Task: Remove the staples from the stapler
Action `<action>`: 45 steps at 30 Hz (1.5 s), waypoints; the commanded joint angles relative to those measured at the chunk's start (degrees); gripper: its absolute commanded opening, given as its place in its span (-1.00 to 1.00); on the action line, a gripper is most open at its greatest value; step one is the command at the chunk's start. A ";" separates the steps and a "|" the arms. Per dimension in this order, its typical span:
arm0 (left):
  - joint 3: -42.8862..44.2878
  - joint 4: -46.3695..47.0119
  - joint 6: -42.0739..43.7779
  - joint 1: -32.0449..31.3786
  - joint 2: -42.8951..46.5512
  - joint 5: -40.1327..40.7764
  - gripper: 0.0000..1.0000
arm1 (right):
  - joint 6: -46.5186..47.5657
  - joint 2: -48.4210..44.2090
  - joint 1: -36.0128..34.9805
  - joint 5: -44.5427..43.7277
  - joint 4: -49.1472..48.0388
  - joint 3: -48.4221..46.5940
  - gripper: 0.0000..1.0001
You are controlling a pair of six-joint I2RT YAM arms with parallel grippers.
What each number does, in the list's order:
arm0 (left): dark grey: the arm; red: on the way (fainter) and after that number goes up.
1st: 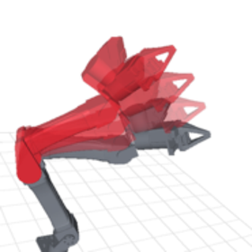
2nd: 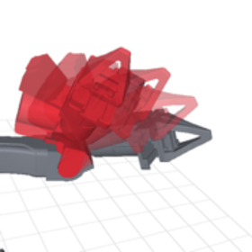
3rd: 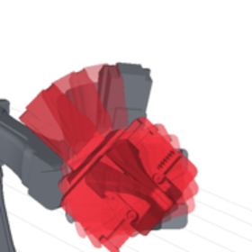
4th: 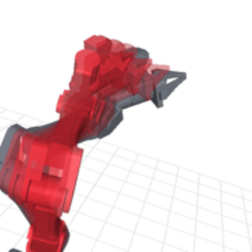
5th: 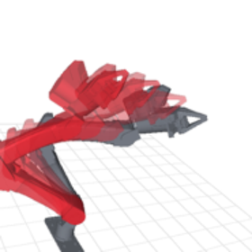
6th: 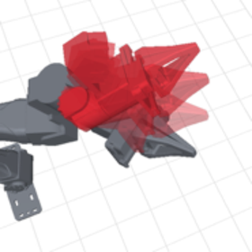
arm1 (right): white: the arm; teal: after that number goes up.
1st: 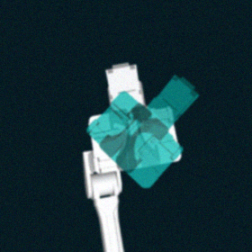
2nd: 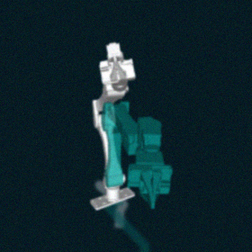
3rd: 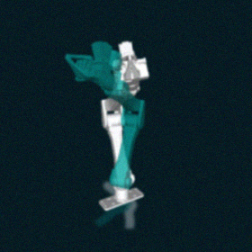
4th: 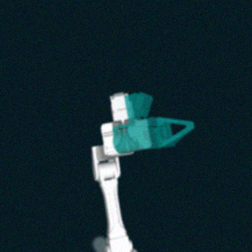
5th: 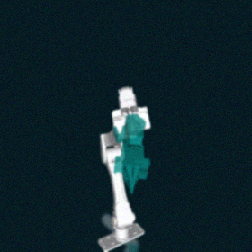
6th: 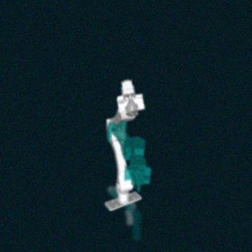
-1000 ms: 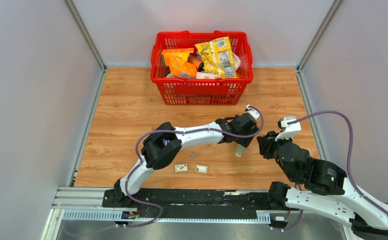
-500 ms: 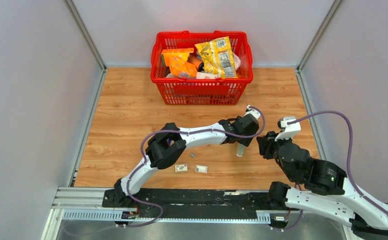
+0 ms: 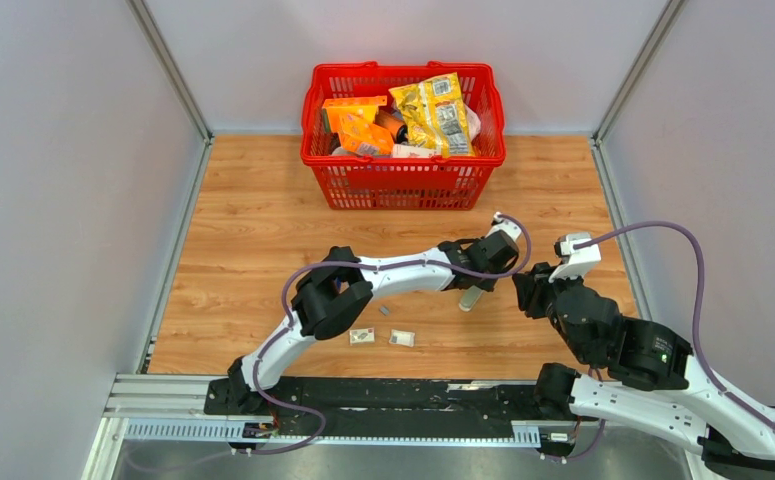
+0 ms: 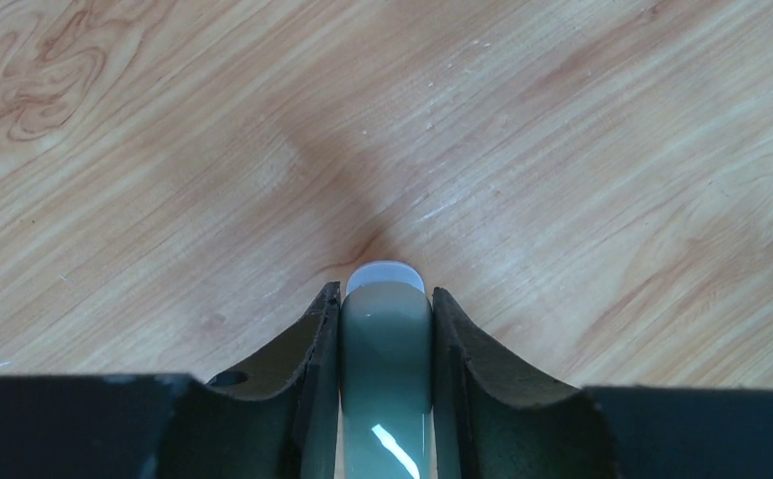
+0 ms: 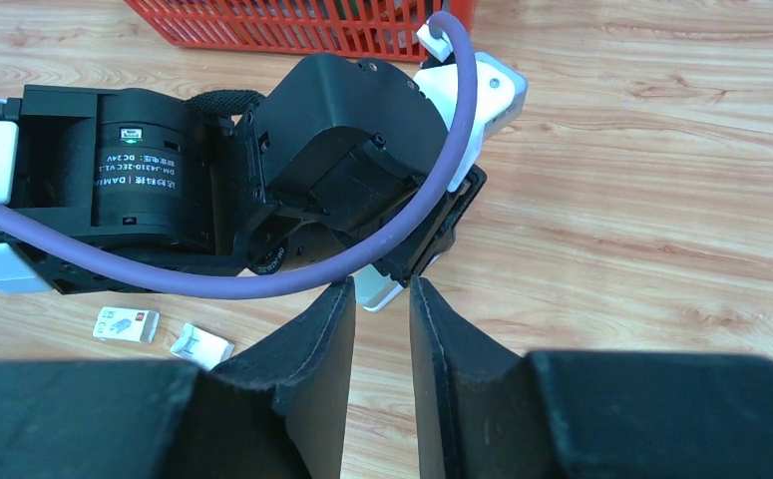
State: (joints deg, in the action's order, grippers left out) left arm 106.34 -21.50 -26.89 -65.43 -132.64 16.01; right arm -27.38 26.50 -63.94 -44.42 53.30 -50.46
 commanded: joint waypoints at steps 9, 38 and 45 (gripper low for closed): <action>-14.23 6.99 9.74 -0.66 17.30 -11.68 -1.00 | 0.04 -1.19 0.13 1.53 2.33 -4.03 -0.43; -41.13 25.63 22.68 -0.40 53.35 -50.72 -1.00 | 5.14 4.08 0.13 28.94 0.15 -9.84 -1.00; -42.71 25.80 22.68 -0.40 56.61 -53.01 -1.00 | 5.93 4.96 0.13 36.07 -2.76 -8.87 -1.00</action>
State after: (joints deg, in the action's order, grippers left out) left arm 64.42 0.60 -5.63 -65.65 -79.35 -33.41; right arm -23.22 31.14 -63.94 -14.35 54.48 -59.40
